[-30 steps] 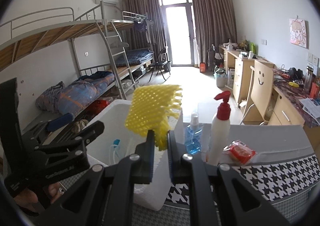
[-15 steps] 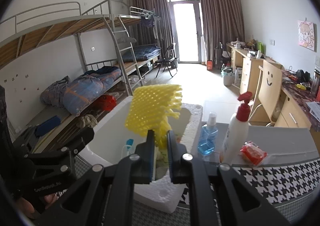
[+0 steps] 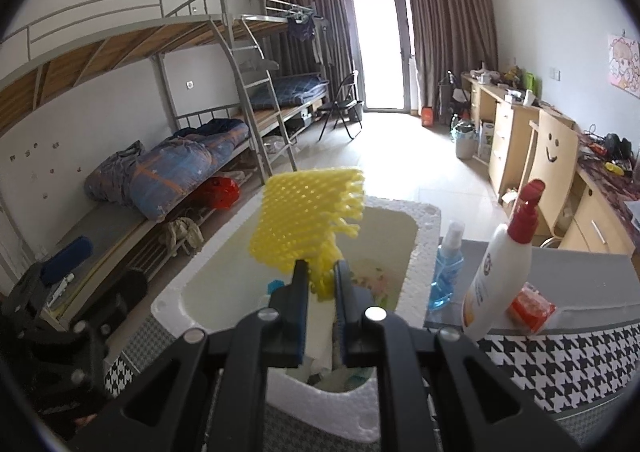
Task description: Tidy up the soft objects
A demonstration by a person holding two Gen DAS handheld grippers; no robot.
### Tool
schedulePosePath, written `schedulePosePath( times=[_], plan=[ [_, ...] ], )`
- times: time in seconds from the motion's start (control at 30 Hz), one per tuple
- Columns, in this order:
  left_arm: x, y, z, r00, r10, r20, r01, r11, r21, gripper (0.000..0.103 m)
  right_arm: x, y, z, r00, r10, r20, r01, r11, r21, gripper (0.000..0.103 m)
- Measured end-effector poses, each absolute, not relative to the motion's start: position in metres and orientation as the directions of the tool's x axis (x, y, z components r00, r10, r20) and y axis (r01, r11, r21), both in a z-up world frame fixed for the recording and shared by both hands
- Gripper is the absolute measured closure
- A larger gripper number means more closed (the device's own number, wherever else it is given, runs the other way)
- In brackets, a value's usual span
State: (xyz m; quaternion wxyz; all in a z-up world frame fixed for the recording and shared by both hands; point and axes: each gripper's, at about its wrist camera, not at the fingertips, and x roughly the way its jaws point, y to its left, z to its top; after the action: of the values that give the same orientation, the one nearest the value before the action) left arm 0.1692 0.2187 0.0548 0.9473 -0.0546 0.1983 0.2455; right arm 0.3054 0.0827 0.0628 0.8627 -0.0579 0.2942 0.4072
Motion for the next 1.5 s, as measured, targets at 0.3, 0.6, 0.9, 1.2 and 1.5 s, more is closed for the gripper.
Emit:
schedulePosePath(
  times=[0.3,0.6,0.9,1.2,1.5],
  plan=[
    [0.161,0.224,0.056,0.799,0.453,-0.396,-0.501,0.865,-0.021,0.001,0.308,0.097,0.052,0.456,0.634,-0.625,-0.736,0.663,0.136,0.05],
    [0.156,0.223,0.057,0.806,0.439,-0.398,-0.491,0.871,-0.032,0.001,0.29,0.088,0.061,0.496,0.609,-0.619,-0.74,0.669,0.066,0.032],
    [0.143,0.214,0.062,0.812,0.431,-0.393,-0.485,0.873,-0.045,0.001,0.267,0.067,0.074,0.525,0.636,-0.565,-0.744,0.665,0.057,0.028],
    [0.123,0.197,0.068,0.831,0.414,-0.371,-0.463,0.885,-0.048,0.001,0.244,0.037,0.091,0.569,0.677,-0.467,-0.732,0.675,0.087,0.018],
    [0.108,0.183,0.073,0.846,0.404,-0.348,-0.448,0.893,-0.052,0.001,0.226,0.019,0.094,0.603,0.676,-0.423,-0.718,0.691,0.082,0.013]
  ],
)
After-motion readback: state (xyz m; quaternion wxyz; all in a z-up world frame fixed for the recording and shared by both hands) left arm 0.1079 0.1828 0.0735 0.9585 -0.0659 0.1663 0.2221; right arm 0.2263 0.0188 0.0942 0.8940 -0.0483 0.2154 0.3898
